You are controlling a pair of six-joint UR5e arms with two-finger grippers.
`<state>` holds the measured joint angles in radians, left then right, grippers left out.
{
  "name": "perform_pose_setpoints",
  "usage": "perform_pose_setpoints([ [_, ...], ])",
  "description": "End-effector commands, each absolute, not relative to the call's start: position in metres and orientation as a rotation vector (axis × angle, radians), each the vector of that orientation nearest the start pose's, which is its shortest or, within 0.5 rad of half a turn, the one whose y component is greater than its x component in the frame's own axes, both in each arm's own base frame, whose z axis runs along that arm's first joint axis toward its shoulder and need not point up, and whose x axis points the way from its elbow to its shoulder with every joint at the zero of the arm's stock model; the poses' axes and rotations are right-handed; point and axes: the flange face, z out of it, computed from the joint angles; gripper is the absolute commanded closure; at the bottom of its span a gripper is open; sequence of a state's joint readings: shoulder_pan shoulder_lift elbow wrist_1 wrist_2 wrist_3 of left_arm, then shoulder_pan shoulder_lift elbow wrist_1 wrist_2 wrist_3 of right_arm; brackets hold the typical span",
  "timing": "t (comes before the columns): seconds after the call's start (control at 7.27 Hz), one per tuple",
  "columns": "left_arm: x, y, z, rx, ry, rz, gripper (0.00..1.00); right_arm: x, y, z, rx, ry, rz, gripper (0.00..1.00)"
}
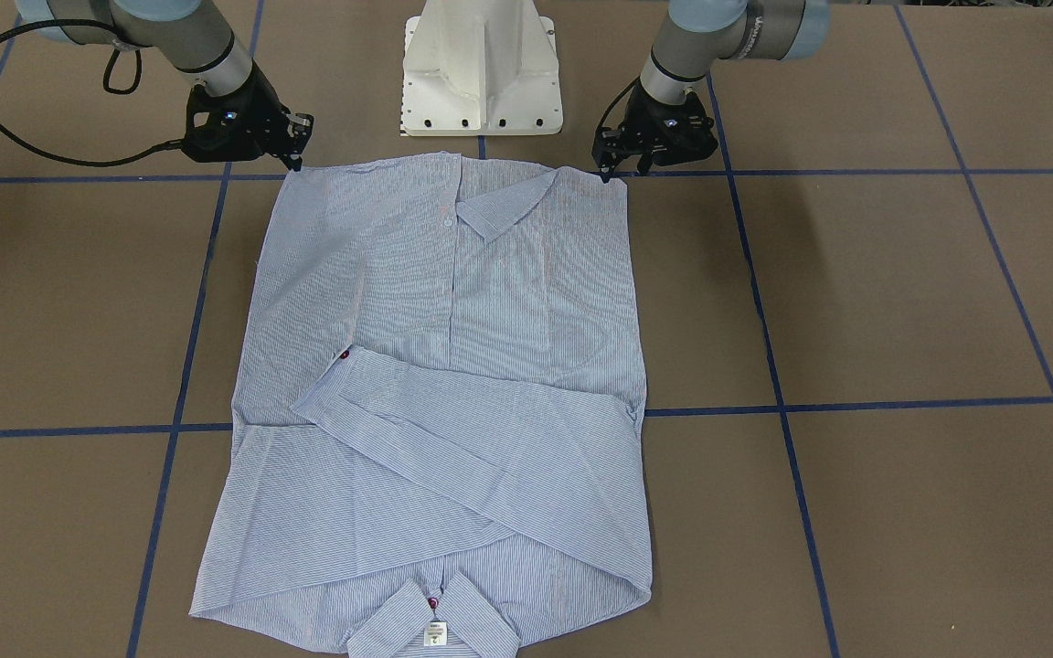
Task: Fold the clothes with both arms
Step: 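Lower the left gripper to the other hem corner while the right gripper grips its corner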
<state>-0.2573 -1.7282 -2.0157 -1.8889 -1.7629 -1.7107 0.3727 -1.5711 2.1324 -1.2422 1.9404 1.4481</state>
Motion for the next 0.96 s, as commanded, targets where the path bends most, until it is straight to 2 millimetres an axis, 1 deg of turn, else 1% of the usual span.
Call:
perform_pose_setpoints([
  [0.0, 0.486, -0.245, 0.350, -0.122, 0.887, -0.287, 0.32, -0.400, -0.262, 0.359, -0.117, -0.938, 0.068, 1.00],
  [0.28, 0.498, -0.250, 0.352, -0.116, 0.877, -0.295, 0.35, -0.400, -0.261, 0.359, -0.119, -0.938, 0.067, 1.00],
  [0.41, 0.502, -0.251, 0.347, -0.115, 0.885, -0.293, 0.37, -0.400, -0.261, 0.359, -0.119, -0.938, 0.067, 1.00],
  [0.69, 0.505, -0.252, 0.346, -0.116, 0.883, -0.295, 0.50, -0.400, -0.262, 0.360, -0.119, -0.935, 0.069, 1.00],
  [0.83, 0.504, -0.253, 0.346, -0.115, 0.885, -0.296, 0.59, -0.399, -0.262, 0.360, -0.119, -0.936, 0.069, 1.00],
])
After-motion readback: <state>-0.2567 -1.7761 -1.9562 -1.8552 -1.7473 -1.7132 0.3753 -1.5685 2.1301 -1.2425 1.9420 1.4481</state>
